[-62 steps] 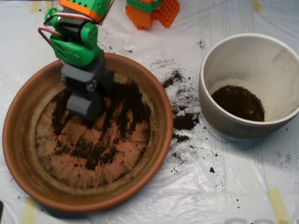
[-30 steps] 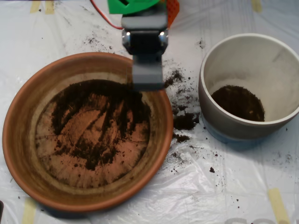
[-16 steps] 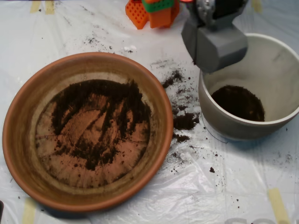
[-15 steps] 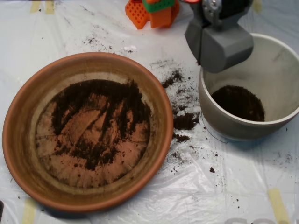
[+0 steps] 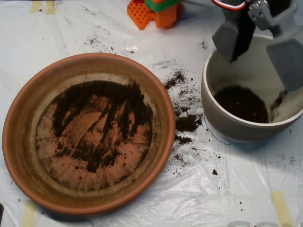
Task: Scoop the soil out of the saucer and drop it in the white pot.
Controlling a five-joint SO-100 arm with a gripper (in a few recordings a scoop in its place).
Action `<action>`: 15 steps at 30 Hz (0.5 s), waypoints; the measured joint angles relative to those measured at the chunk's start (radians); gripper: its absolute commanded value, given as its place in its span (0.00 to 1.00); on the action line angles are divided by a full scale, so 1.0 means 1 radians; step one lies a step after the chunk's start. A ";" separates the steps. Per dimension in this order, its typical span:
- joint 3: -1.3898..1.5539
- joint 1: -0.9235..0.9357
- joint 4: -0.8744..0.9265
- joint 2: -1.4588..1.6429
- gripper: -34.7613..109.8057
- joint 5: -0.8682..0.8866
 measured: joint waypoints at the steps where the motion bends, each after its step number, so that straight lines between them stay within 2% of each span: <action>1: 0.000 0.000 0.000 0.000 0.52 0.000; 15: 0.011 0.018 0.000 0.038 0.53 0.021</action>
